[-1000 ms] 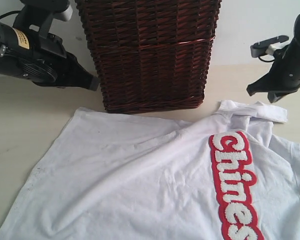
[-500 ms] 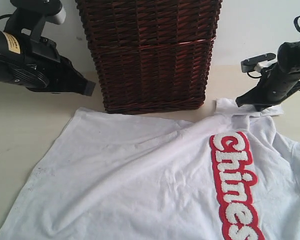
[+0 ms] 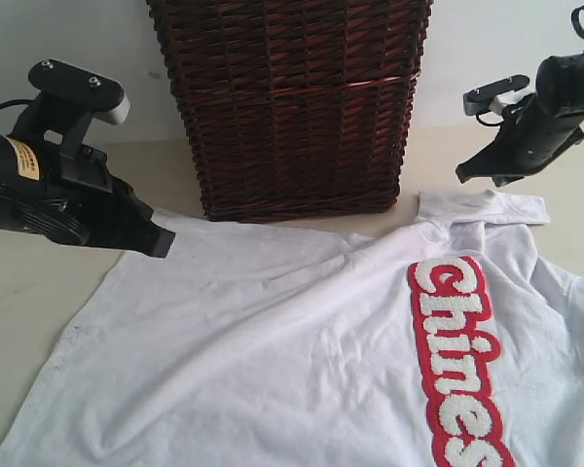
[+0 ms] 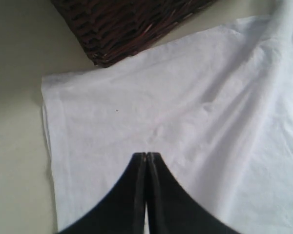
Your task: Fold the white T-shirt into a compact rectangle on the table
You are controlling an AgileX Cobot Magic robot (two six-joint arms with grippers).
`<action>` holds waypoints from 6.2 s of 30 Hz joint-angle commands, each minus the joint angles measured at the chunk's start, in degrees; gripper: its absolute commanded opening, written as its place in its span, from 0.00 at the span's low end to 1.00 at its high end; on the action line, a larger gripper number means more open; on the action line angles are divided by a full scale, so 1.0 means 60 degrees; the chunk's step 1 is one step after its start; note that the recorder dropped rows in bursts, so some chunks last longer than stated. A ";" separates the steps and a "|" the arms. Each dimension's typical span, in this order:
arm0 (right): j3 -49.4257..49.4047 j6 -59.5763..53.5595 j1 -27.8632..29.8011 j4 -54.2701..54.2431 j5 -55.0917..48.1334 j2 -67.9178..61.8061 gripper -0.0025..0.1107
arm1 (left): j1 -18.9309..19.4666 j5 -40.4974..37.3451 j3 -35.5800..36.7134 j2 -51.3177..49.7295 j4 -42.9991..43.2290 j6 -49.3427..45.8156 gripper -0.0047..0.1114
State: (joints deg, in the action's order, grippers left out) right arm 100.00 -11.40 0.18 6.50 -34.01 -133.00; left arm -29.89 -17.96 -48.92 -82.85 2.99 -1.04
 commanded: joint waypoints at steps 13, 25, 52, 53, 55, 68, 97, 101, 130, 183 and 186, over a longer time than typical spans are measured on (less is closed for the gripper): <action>0.0452 -0.5082 -0.0478 -0.0829 -0.2873 0.0216 0.40 | -0.0360 0.0632 0.0743 0.1617 -0.0119 -0.0040 0.04; 0.0452 -0.3089 -0.0587 0.1521 -0.1889 -0.0622 0.38 | -0.0360 0.0788 0.0939 0.1797 -0.0119 -0.0017 0.04; 0.1113 -0.3222 -0.0587 0.1168 0.0923 -0.0661 0.30 | -0.0360 0.0770 0.0939 0.1797 -0.0119 -0.0017 0.04; 0.1113 -0.3222 -0.0587 0.0913 0.0949 -0.0661 0.34 | -0.0360 0.0770 0.0939 0.1797 -0.0119 -0.0017 0.04; 0.1113 -0.3034 -0.0587 0.0757 0.0767 -0.0661 0.39 | -0.0360 0.0770 0.0939 0.1778 -0.0119 -0.0017 0.04; 0.1113 0.2452 0.0020 0.2766 -0.0819 -0.0512 0.32 | -0.0360 0.0435 0.0939 0.1371 -0.0138 -0.0037 0.04; 0.4261 -0.0169 0.0863 -0.2119 -0.0630 -0.2331 0.02 | -0.0360 0.0493 0.0939 0.1371 -0.0135 -0.0037 0.04; 0.4261 -0.1128 0.0863 -0.3103 -0.0781 -0.2437 0.02 | -0.0360 0.0513 0.0939 0.1371 -0.0135 -0.0037 0.04; 0.4261 -0.0617 0.0857 -0.2532 -0.1591 -0.2519 0.02 | -0.0360 0.0408 0.0939 0.1371 -0.0135 -0.0012 0.04; 0.4895 -0.1655 0.0857 -0.5351 -0.5992 -0.0396 0.30 | -0.1464 -0.3902 0.2232 -0.2859 -0.1803 -0.0399 0.04; 0.4762 -0.1655 0.0857 -0.4797 -0.5992 -0.0602 0.30 | -0.2098 -0.2697 0.2232 -0.2007 -0.1803 -0.0242 0.04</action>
State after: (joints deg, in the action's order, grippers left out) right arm 129.59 -20.82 5.36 -24.61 -70.11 -135.74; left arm -40.00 -36.45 -37.08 -96.90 -5.48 -3.62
